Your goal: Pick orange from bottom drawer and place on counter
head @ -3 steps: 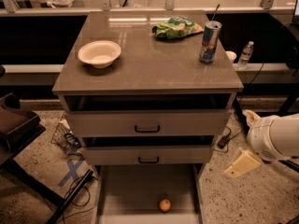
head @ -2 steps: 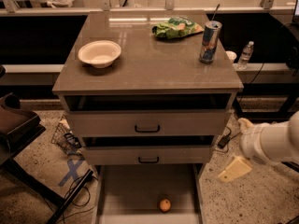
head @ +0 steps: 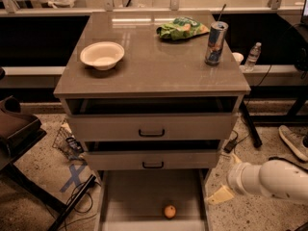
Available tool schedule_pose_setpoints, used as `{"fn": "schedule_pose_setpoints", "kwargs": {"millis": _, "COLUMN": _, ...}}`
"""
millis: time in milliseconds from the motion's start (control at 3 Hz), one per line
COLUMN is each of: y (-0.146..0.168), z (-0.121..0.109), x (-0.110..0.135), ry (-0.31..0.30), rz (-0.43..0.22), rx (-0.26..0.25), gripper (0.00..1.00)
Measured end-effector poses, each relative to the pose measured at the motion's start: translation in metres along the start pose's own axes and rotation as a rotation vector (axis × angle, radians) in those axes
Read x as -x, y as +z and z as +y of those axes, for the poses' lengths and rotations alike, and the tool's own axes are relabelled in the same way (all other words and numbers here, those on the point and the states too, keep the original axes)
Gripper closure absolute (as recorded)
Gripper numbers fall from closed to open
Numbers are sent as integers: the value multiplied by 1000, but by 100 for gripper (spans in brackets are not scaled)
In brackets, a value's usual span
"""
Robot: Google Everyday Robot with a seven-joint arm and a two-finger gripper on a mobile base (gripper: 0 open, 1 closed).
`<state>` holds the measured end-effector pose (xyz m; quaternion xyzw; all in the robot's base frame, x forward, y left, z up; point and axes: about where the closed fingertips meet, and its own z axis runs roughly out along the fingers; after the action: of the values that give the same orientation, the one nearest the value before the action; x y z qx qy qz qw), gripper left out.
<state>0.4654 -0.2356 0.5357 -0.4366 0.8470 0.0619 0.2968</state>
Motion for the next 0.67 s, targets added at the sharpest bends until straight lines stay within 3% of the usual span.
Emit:
{"fn": "schedule_pose_setpoints", "kwargs": {"millis": 333, "y": 75, "z": 11, "x": -46, "ry": 59, "rz": -41, "rx": 24, "gripper": 0}}
{"fn": "schedule_pose_setpoints", "kwargs": {"millis": 667, "y": 79, "z": 12, "x": -46, "ry": 52, "rz": -41, "rx": 29, "gripper": 0}}
